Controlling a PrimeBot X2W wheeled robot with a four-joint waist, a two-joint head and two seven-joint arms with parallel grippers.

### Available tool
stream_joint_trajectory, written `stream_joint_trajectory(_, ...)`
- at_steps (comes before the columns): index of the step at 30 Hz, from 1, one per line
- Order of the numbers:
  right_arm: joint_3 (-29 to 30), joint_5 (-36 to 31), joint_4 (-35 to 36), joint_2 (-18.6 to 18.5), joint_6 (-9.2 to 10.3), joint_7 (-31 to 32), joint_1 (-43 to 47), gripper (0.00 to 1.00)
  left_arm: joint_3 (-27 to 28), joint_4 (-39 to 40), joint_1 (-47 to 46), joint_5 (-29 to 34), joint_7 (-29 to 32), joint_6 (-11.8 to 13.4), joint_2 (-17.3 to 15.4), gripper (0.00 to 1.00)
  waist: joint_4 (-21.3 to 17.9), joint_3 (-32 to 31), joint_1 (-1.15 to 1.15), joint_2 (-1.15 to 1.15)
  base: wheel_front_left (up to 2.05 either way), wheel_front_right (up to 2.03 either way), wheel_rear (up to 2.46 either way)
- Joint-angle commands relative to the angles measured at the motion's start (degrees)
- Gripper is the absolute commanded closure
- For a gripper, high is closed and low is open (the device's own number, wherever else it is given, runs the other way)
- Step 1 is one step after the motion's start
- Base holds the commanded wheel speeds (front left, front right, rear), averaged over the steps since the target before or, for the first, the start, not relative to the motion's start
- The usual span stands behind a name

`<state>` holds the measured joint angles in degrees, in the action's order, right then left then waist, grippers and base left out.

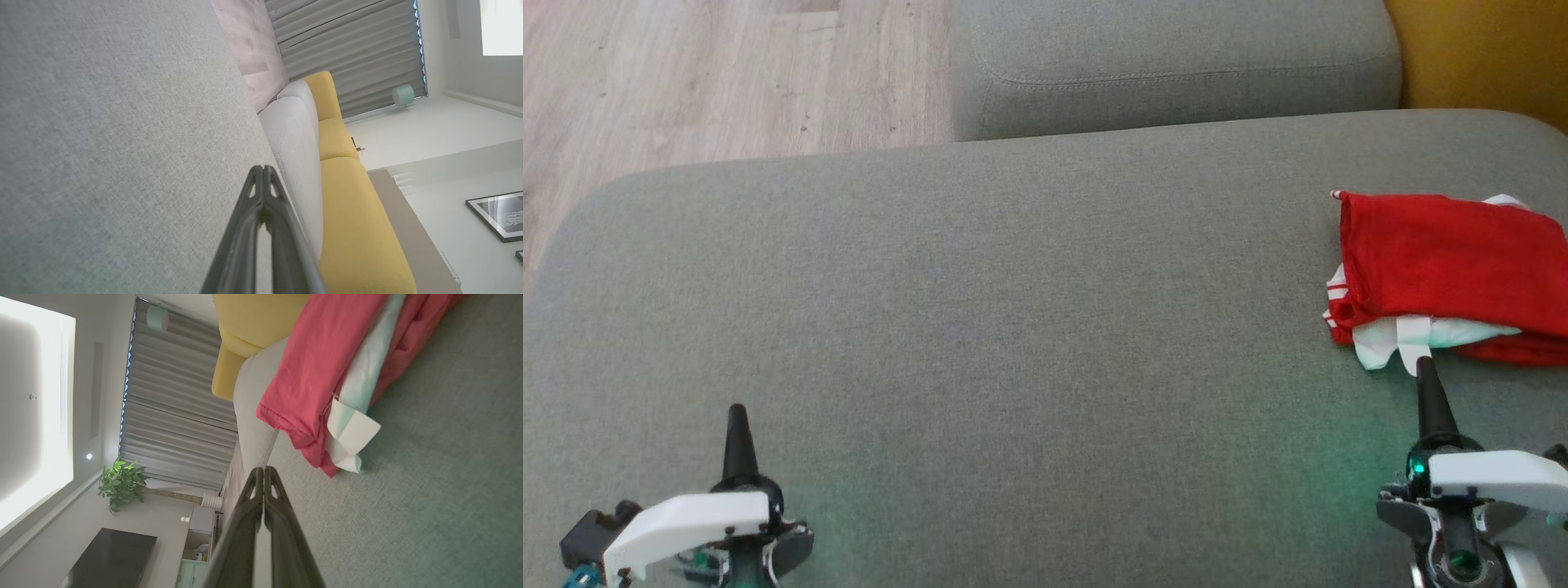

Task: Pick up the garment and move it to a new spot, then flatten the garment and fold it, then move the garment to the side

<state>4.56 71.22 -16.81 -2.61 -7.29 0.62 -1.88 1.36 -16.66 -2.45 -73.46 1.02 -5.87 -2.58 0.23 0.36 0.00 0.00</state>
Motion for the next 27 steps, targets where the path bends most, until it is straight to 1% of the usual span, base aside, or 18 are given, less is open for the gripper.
stream_joint_trajectory(1, -0.5, 2.0, 2.2, -0.7, -0.17, 0.6, -3.4, 1.0, 2.0, 2.1, -3.1, -1.6, 0.6, -0.5, -0.2, 1.0, 0.0, 0.0, 0.0, 0.0, 0.0, 0.0, 0.0)
stream_joint_trajectory(27, 1.2, 20.2, 2.8, -0.7, -0.2, 5.1, -4.2, 1.0, 5.0, 2.6, -3.7, -17.6, 5.2, -1.5, -0.3, 1.0, -0.2, -0.2, 0.0, 0.0, 0.0, 0.0, 0.0)
